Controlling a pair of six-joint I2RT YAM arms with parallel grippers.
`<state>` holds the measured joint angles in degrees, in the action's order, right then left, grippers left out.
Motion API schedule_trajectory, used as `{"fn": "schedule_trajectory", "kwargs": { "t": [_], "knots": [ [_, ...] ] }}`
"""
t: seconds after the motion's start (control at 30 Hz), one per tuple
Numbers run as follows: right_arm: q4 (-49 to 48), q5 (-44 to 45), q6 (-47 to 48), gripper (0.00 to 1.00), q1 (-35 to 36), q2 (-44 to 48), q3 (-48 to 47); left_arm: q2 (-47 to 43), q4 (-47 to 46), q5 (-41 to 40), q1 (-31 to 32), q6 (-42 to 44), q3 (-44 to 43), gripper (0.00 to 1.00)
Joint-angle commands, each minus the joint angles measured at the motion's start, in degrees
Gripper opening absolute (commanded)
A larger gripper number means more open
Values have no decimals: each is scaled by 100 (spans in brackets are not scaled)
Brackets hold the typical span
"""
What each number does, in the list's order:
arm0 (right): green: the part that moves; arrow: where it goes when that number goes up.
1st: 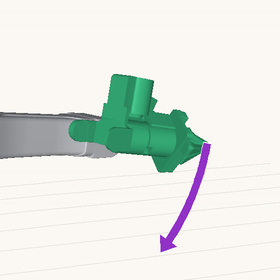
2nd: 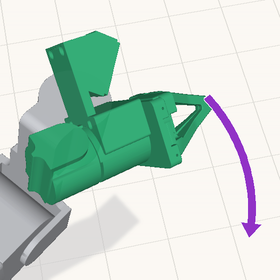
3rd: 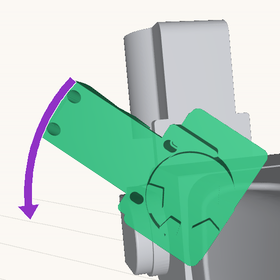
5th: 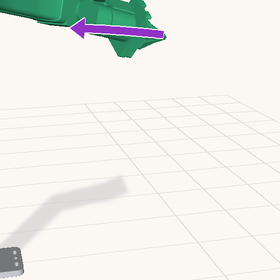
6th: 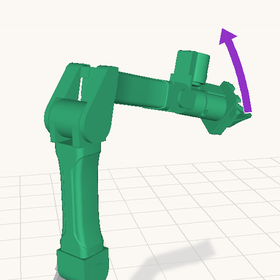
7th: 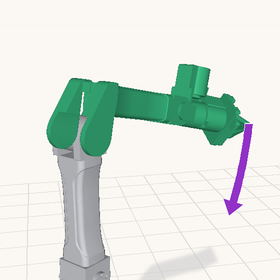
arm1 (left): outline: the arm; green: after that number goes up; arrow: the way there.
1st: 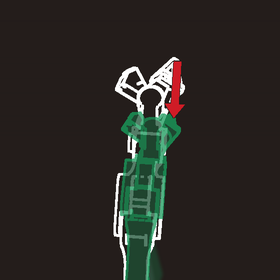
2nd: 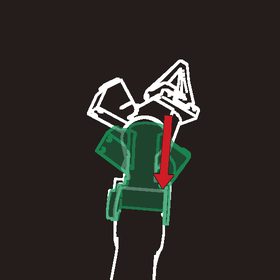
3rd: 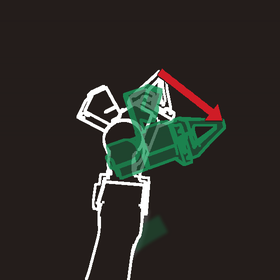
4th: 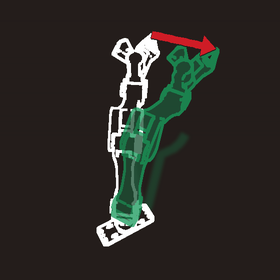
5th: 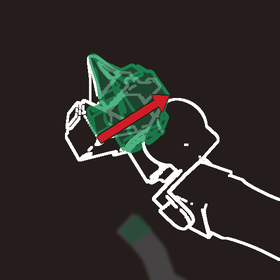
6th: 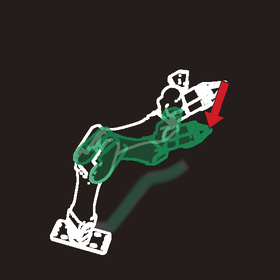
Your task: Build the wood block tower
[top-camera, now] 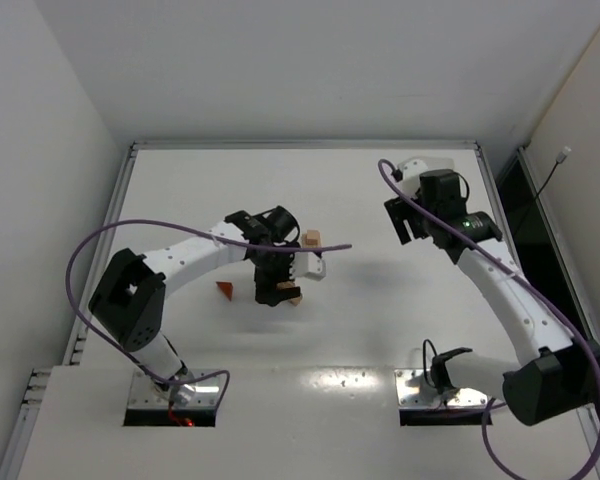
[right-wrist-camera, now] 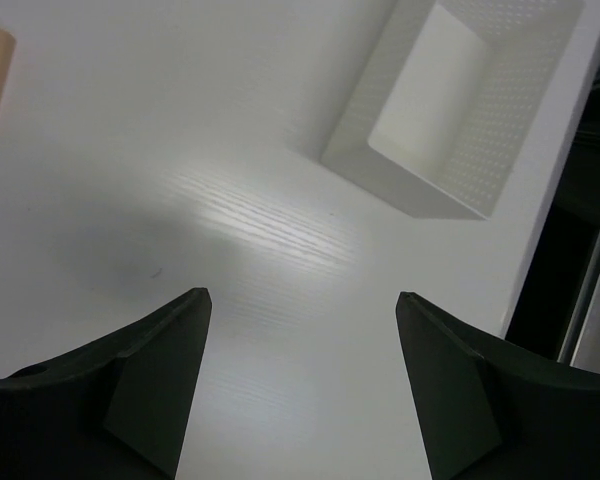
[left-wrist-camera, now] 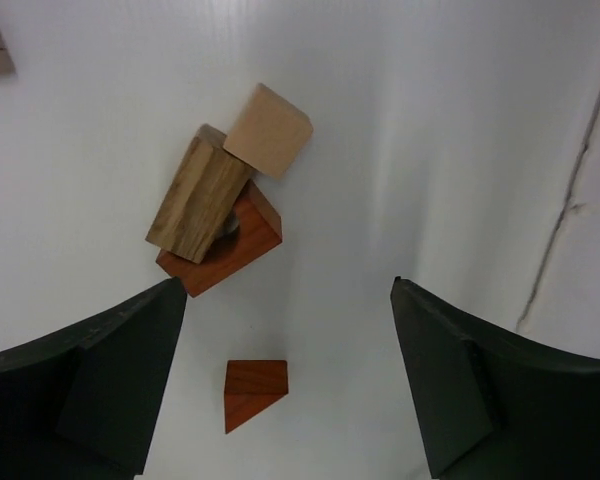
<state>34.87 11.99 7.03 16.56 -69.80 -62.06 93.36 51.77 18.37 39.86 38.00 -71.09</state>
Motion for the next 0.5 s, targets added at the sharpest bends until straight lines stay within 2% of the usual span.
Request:
{"fn": "schedule_trajectory", "kwargs": {
  "t": [0.0,0.1,0.2,0.4,0.47],
  "knots": [
    [-33,146,264,72,-275,414,185,-195,-157,-422,66,1374,437,78],
    [98,146,264,72,-468,607,300,-256,-509,-484,66,1780,745,71],
    [99,146,264,72,-784,713,362,-187,-729,-431,66,2298,851,70],
    [230,23,264,72,-1163,828,545,-20,-843,-141,127,2589,527,68],
    [283,-38,264,72,-1242,889,660,-283,-1018,-36,250,2590,526,68]
  ]
}}
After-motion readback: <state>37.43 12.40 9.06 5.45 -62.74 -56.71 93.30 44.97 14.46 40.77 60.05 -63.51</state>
